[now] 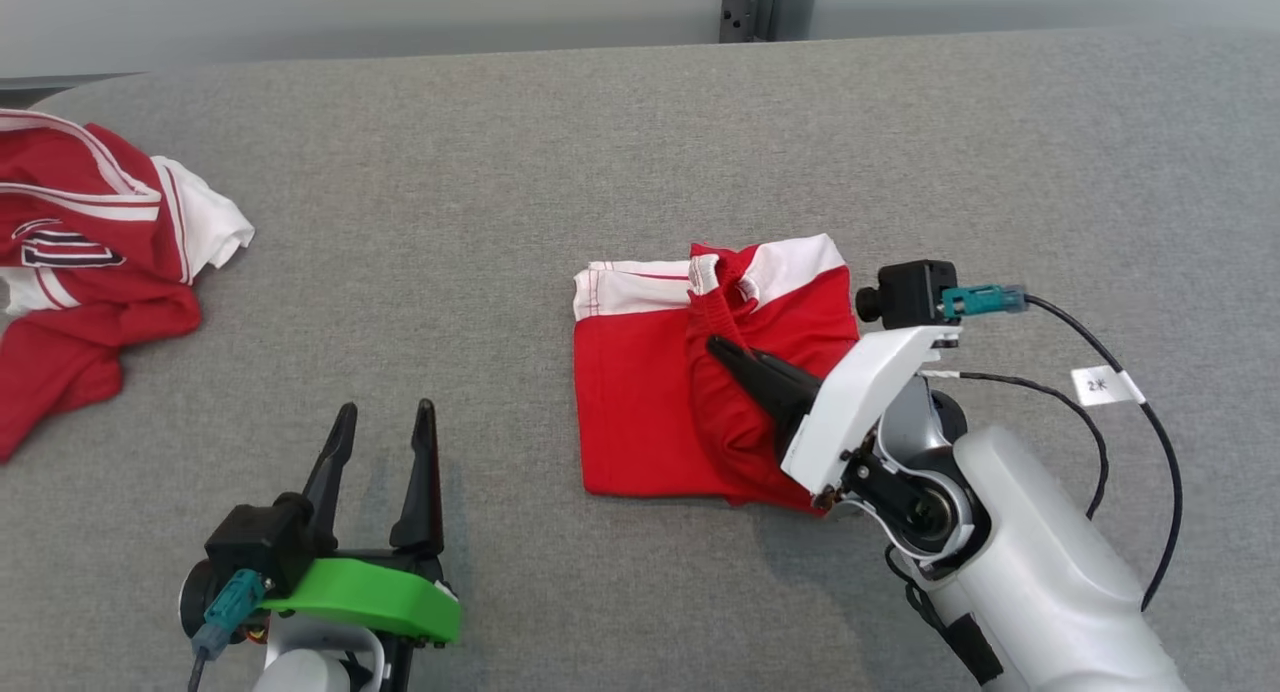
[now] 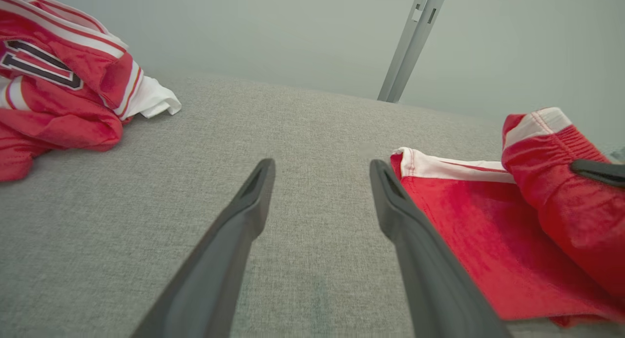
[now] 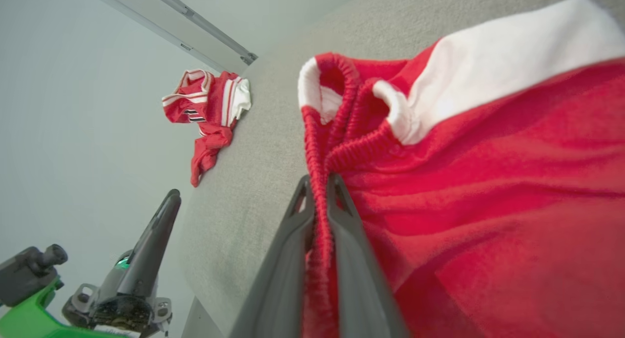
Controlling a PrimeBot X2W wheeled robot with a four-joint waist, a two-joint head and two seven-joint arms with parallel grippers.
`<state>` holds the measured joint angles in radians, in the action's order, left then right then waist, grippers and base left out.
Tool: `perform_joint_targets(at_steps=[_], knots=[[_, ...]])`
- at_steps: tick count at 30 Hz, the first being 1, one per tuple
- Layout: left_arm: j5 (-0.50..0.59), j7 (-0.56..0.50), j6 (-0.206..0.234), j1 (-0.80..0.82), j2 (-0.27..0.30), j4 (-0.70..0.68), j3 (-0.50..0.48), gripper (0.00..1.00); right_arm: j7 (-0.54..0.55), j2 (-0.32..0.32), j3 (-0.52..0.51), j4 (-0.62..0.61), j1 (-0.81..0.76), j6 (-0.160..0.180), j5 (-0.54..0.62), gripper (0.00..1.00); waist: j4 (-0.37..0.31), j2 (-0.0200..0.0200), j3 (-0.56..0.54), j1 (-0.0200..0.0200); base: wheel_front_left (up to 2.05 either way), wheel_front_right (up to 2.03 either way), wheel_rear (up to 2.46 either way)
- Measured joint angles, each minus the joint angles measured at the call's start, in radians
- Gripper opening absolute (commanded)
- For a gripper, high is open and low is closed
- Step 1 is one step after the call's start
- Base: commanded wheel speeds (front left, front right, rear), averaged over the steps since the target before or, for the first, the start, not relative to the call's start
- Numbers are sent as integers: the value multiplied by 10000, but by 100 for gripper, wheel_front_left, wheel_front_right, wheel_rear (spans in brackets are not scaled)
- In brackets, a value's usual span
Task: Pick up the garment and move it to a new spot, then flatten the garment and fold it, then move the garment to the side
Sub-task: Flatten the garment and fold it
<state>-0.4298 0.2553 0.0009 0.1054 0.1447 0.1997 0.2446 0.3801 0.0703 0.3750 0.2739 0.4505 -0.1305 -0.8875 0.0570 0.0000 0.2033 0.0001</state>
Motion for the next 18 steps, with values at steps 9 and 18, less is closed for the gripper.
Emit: perform_joint_targets(at_steps=[9,18], knots=[[-56,27,-182,102,-324,410,155,100,-479,-184,671,1753,912,0,441,0,630,0,99,0,0,0,0],[-50,69,-353,213,-591,685,153,100,-1279,-199,1657,2821,1604,0,111,100,1101,0,125,0,0,0,0]])
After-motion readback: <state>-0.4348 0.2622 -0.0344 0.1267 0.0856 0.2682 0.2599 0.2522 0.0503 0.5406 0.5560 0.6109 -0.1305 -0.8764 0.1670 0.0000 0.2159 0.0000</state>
